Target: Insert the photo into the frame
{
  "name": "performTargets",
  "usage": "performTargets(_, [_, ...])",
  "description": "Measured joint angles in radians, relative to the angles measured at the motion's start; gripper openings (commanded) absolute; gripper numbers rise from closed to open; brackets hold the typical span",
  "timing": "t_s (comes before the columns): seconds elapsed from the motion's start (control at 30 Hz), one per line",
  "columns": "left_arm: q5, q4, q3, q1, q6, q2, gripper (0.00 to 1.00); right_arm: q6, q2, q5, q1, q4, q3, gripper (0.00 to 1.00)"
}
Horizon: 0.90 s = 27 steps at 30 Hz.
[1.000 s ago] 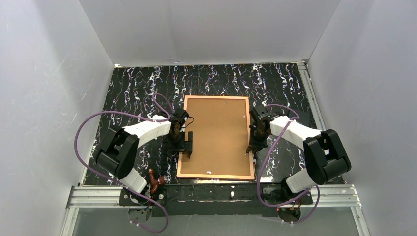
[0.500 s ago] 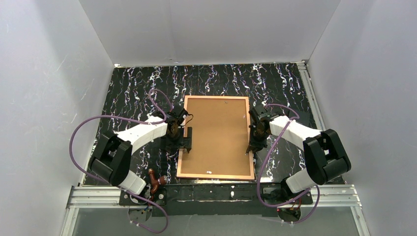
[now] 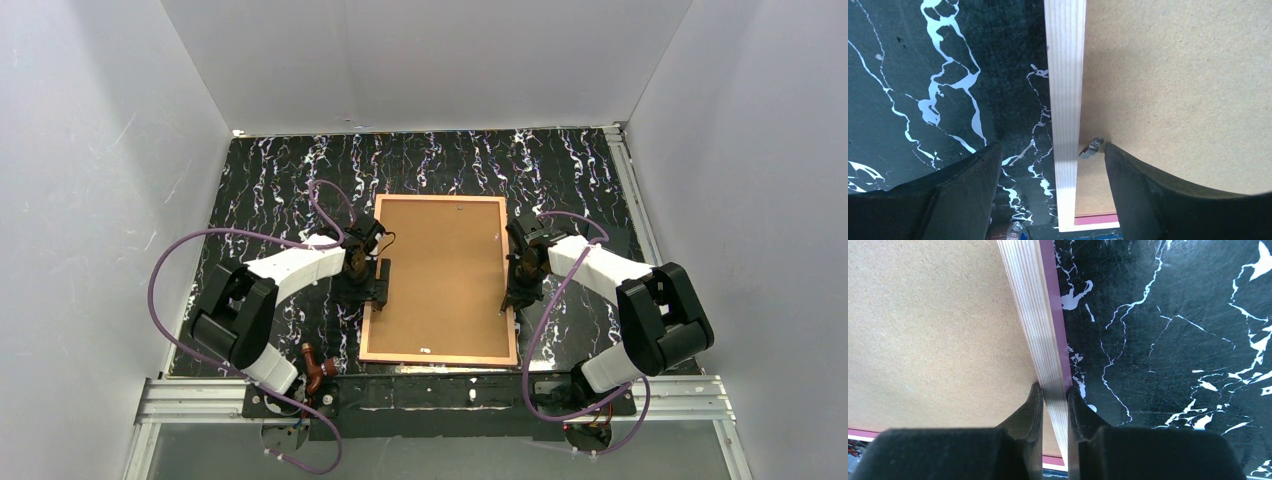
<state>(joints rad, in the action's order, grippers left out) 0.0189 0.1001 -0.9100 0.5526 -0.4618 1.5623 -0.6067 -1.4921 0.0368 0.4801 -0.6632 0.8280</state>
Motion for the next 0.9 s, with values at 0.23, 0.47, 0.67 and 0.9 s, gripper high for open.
performTargets(0.23, [-0.014, -0.012, -0.002, 0.003, 0.012, 0.013, 0.59, 0.000, 0.000, 0.000, 0.000, 0.000, 0.000, 0.05])
performTargets(0.47, [-0.042, -0.031, -0.002, 0.011, 0.018, 0.014, 0.34, 0.000, 0.000, -0.001, 0.000, 0.000, 0.000, 0.05])
performTargets(0.67, [-0.056, -0.033, -0.002, 0.009, 0.016, 0.013, 0.12, 0.000, -0.001, -0.001, 0.000, 0.000, 0.000, 0.05])
performTargets(0.9, [-0.064, -0.034, -0.001, 0.006, 0.017, 0.012, 0.00, 0.000, -0.001, -0.002, 0.000, 0.000, 0.000, 0.05])
